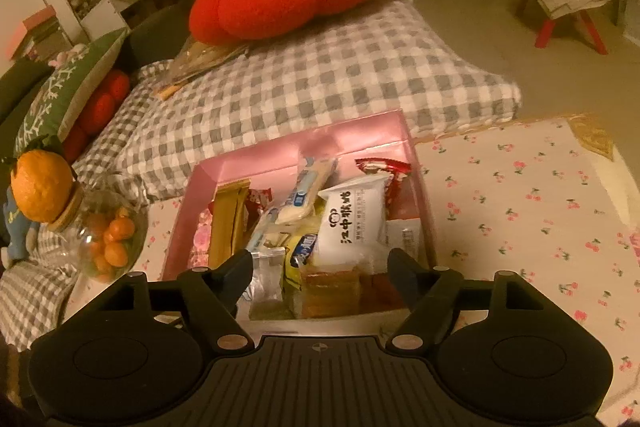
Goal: Organize snacks
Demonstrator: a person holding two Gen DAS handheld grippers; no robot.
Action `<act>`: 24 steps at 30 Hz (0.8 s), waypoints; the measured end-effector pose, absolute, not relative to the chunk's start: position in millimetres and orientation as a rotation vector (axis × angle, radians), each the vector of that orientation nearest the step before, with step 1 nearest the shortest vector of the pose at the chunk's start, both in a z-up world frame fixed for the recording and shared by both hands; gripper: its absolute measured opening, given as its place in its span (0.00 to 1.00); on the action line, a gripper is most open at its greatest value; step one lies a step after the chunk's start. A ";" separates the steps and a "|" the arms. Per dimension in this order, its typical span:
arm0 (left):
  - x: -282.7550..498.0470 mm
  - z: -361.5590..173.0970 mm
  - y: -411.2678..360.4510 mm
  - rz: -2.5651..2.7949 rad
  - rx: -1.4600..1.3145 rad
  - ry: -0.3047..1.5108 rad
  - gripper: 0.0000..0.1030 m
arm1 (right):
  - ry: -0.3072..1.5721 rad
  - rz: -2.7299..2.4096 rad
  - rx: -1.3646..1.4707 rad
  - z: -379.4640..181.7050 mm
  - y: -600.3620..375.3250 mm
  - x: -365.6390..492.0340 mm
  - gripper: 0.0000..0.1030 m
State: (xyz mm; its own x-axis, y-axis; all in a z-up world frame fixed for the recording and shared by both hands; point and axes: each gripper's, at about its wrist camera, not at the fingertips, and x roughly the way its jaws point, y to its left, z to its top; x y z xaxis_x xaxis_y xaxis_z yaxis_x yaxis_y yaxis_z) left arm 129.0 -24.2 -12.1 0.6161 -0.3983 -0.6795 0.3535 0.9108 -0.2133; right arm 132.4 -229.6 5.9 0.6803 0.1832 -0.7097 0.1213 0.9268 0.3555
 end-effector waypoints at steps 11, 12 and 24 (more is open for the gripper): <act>96.4 -4.4 -11.2 -0.394 -0.068 0.857 0.94 | 0.824 0.003 0.346 13.6 -239.4 93.3 0.84; 92.3 -4.0 -9.9 -0.383 -0.065 0.866 0.96 | 0.820 0.003 0.344 14.4 -239.7 87.9 0.85; 51.7 4.8 -2.7 -0.282 0.031 0.922 1.00 | 0.845 -0.004 0.277 16.0 -224.7 30.5 0.86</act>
